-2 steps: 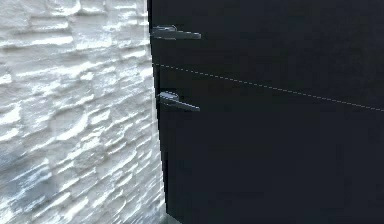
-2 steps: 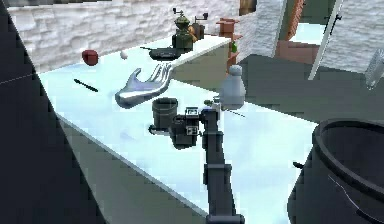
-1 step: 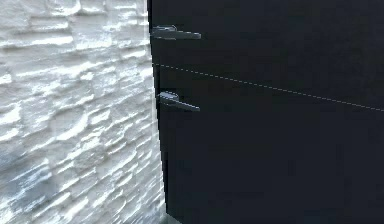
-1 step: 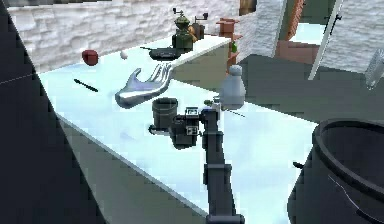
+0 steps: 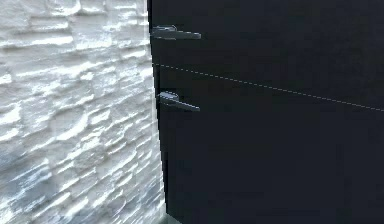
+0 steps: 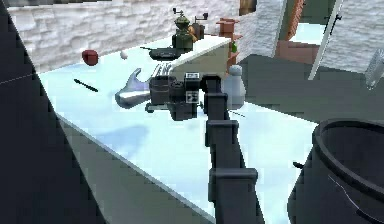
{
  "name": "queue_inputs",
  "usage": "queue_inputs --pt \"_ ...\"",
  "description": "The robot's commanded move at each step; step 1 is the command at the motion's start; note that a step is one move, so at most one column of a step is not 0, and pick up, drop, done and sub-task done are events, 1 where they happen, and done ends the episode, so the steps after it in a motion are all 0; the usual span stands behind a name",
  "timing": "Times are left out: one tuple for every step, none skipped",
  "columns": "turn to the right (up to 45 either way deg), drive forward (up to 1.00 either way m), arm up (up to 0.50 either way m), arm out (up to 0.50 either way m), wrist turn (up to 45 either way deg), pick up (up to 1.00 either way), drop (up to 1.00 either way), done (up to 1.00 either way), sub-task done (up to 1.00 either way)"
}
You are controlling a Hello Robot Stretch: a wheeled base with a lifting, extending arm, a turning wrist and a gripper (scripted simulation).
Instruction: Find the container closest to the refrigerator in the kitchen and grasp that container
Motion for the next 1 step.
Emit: queue_inputs --pt "0.0 0.0 0.0 0.0 0.0 0.0 0.0 1.0 0.0"
